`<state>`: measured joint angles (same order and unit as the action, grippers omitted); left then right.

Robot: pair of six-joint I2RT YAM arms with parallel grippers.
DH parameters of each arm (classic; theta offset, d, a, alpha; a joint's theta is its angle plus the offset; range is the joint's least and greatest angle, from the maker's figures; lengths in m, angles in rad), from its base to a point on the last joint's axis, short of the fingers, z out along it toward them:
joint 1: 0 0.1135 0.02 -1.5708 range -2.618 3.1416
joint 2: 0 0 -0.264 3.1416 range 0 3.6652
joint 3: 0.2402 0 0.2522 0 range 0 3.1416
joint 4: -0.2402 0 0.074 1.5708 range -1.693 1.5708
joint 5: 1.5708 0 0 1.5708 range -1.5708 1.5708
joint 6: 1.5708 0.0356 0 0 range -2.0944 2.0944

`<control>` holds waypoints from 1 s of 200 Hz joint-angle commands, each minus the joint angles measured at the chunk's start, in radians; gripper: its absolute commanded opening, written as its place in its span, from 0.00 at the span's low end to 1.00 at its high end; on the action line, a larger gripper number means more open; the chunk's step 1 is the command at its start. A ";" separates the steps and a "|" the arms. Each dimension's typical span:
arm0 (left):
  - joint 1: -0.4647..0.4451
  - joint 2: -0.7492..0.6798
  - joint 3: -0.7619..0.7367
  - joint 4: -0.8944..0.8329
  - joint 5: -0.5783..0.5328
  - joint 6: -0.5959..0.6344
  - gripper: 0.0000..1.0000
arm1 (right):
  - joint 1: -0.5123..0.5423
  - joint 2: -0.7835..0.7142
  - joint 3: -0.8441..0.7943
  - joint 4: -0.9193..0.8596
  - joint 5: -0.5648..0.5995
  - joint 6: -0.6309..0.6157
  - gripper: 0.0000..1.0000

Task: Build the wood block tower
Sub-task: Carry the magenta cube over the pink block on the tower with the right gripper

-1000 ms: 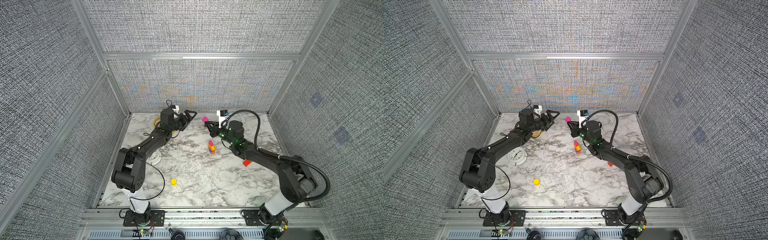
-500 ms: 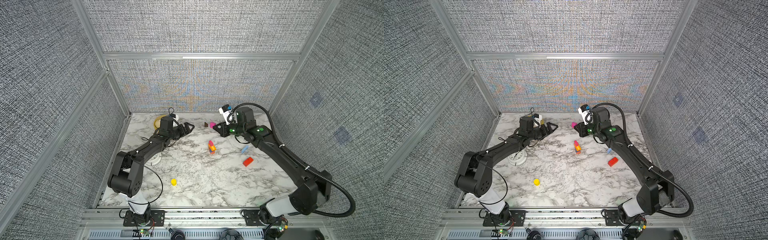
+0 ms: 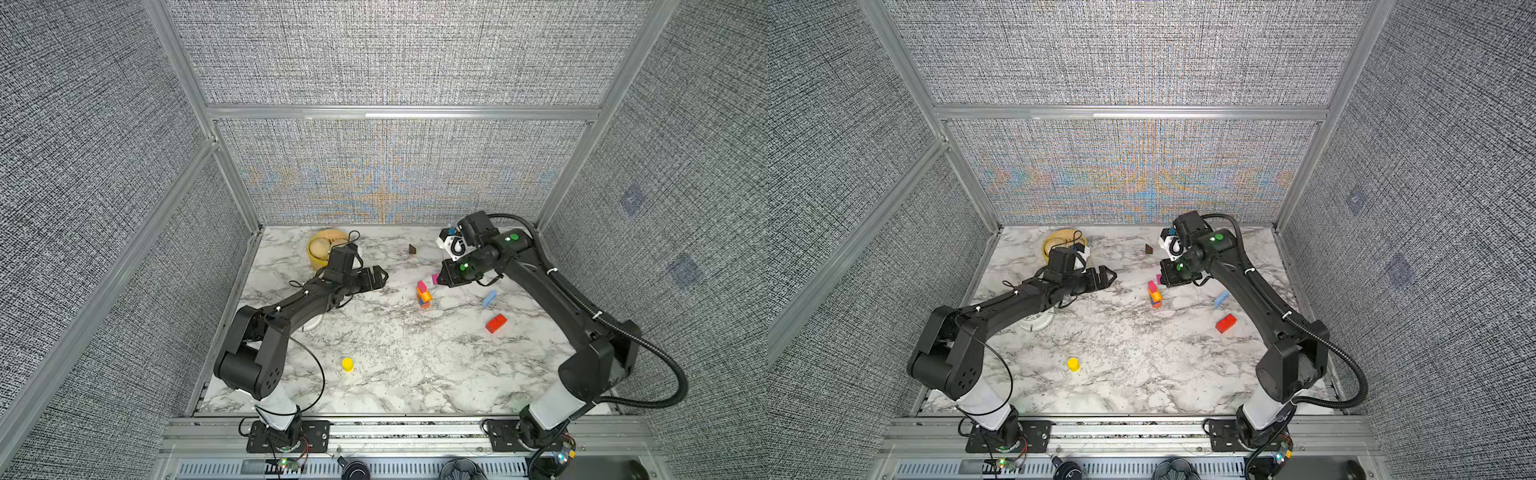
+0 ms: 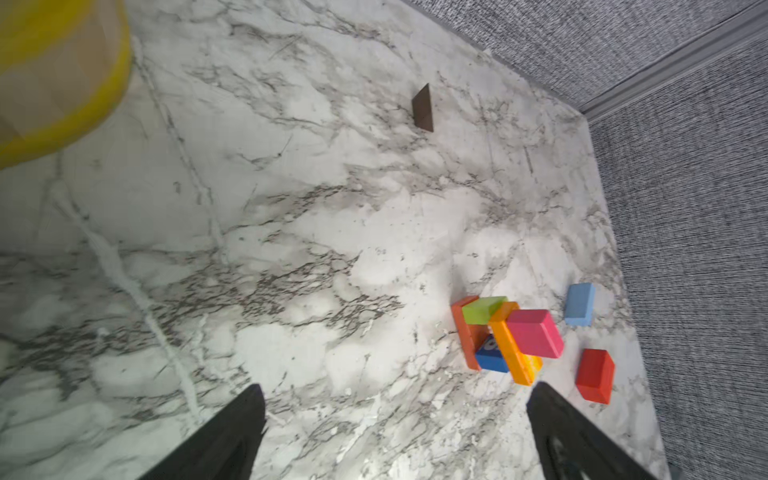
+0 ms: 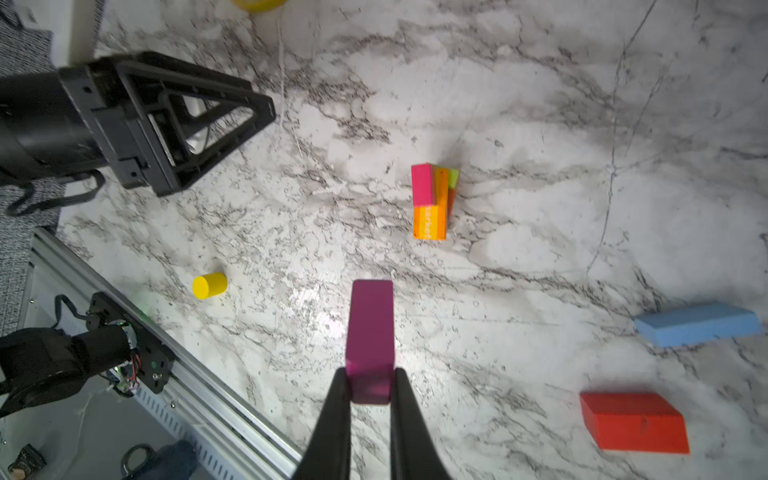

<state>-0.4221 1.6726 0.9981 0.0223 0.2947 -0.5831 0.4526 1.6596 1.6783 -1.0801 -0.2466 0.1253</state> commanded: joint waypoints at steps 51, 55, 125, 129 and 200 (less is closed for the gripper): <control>0.000 0.010 -0.115 0.146 -0.086 0.018 0.99 | 0.035 0.097 0.069 -0.183 0.092 -0.009 0.11; 0.000 0.011 -0.116 0.146 -0.091 0.021 0.99 | 0.041 0.108 0.080 -0.192 0.099 -0.010 0.11; 0.000 0.019 -0.142 0.166 -0.163 0.051 0.99 | 0.075 0.263 0.204 -0.254 0.171 -0.010 0.11; 0.000 0.021 -0.141 0.166 -0.161 0.052 0.99 | 0.078 0.270 0.210 -0.256 0.175 -0.010 0.11; 0.002 0.025 -0.143 0.172 -0.160 0.049 0.99 | 0.101 0.377 0.298 -0.293 0.220 -0.004 0.11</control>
<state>-0.4225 1.6989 0.8577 0.1791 0.1471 -0.5472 0.5503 2.0140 1.9503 -1.3312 -0.0528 0.1184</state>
